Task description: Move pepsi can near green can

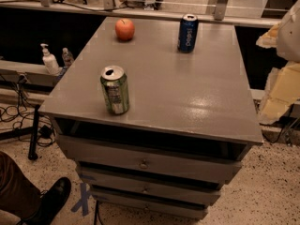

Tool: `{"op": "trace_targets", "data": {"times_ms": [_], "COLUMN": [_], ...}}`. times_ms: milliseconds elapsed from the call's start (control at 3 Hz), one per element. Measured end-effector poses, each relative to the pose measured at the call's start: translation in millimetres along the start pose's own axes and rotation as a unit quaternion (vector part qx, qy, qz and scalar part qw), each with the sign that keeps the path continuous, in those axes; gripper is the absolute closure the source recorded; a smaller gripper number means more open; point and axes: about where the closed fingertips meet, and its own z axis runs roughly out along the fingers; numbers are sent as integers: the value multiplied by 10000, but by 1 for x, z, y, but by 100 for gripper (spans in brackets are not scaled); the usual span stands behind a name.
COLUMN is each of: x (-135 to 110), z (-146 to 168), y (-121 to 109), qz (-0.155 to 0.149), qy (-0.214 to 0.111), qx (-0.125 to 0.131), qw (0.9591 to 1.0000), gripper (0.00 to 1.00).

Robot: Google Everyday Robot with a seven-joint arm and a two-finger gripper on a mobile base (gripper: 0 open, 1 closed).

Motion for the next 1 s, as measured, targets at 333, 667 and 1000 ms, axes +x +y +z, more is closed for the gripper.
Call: {"op": "trace_targets", "data": {"times_ms": [333, 667, 1000], "x": [-1, 2, -1], "z": [-2, 12, 38], "y": [-2, -23, -61], "qz": [11, 241, 525], "qy": [-78, -401, -903], "qx": [65, 227, 484], "qw": [9999, 9986, 9934], "gripper": [0, 0, 0]}}
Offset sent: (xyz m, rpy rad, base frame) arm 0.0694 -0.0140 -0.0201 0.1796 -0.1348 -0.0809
